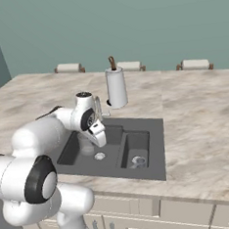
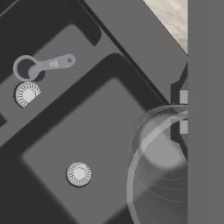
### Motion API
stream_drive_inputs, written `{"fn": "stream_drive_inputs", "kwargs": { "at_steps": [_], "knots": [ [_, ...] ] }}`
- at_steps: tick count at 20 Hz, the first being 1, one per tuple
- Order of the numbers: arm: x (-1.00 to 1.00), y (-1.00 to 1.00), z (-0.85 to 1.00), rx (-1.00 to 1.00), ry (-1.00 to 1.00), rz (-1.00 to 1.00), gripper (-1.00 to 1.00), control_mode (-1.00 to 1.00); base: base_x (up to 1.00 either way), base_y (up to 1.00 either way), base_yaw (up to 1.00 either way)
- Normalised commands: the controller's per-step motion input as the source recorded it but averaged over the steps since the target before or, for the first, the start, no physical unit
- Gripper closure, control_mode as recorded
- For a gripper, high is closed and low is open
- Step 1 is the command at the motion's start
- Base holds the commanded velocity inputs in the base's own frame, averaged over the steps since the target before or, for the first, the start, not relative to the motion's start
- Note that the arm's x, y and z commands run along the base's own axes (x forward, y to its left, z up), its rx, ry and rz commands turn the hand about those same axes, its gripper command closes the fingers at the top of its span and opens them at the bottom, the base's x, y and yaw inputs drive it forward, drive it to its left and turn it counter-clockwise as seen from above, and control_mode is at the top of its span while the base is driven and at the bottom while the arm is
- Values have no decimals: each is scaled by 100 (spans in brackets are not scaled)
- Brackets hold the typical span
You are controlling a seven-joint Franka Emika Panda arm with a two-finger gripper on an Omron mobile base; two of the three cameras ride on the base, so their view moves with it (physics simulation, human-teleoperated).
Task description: Move any existing items from the left basin to the right basin for drying. Then move the glass cup from the counter to the left basin of the sink for washing.
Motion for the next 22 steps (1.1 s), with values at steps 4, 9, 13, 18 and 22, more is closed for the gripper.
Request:
{"fn": "stream_drive_inputs", "kwargs": {
  "at_steps": [4, 9, 13, 18, 22],
  "knots": [
    [5, -21, -31, 2, 1, 5, 100, -100, 0, 0, 0],
    [6, -19, -25, 3, 0, 6, 100, -100, 0, 0, 0],
    [3, -15, -28, 2, 0, 6, 100, -100, 0, 0, 0],
    [4, -9, -30, 0, 4, 7, 100, -100, 0, 0, 0],
    [14, -1, -26, 0, 4, 7, 100, -100, 0, 0, 0]
  ]
}}
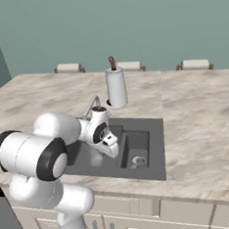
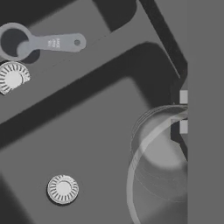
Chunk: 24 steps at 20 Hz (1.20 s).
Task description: Move any existing items from the left basin to the right basin for drying. Then move the glass cup from the counter to the left basin of the sink for washing.
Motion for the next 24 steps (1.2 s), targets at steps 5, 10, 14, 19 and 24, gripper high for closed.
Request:
{"fn": "stream_drive_inputs", "kwargs": {
  "at_steps": [5, 10, 14, 19, 24],
  "knots": [
    [17, 0, -21, 2, 1, 7, 100, -100, 0, 0, 0],
    [14, 0, -23, 3, 0, 10, 100, -100, 0, 0, 0],
    [11, 0, -22, 2, 0, 10, 100, -100, 0, 0, 0],
    [13, 0, -22, 1, 0, 9, 100, -100, 0, 0, 0],
    [12, 0, -21, 0, 0, 8, 100, -100, 0, 0, 0]
  ]
}}
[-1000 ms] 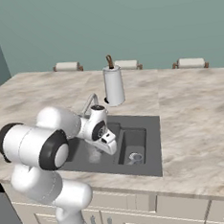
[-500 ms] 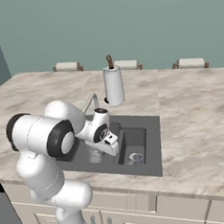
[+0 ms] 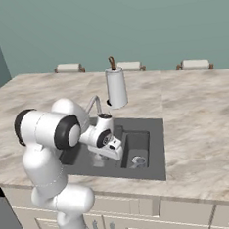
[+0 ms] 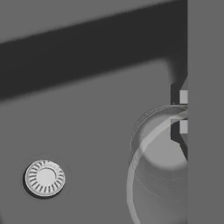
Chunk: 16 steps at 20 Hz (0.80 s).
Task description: Move any existing items from the left basin to the right basin for drying. Then move the glass cup from the counter to the left basin of the sink for washing.
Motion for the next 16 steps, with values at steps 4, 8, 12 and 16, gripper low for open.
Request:
{"fn": "stream_drive_inputs", "kwargs": {
  "at_steps": [4, 8, 12, 16],
  "knots": [
    [13, 0, -20, 0, 0, 9, 100, -100, 0, 0, 0],
    [12, 0, -20, 1, 0, 9, 100, -100, 0, 0, 0],
    [11, 0, -22, 0, 0, 9, 100, -100, 0, 0, 0],
    [11, 0, -23, 0, 0, 8, 100, -100, 0, 0, 0]
  ]
}}
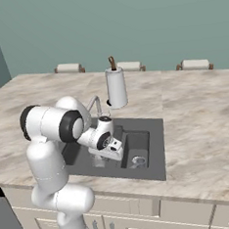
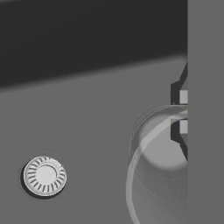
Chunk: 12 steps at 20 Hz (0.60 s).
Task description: Move any existing items from the left basin to the right basin for drying. Then move the glass cup from the counter to the left basin of the sink for washing.
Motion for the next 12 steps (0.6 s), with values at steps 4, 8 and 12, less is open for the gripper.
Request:
{"fn": "stream_drive_inputs", "kwargs": {
  "at_steps": [4, 8, 12],
  "knots": [
    [9, 0, -21, 2, 0, 9, 100, -100, 0, 0, 0],
    [8, 0, -22, 3, 1, 8, 100, -100, 0, 0, 0],
    [6, 1, -13, 3, 1, 7, 100, -100, 0, 0, 0]
  ]
}}
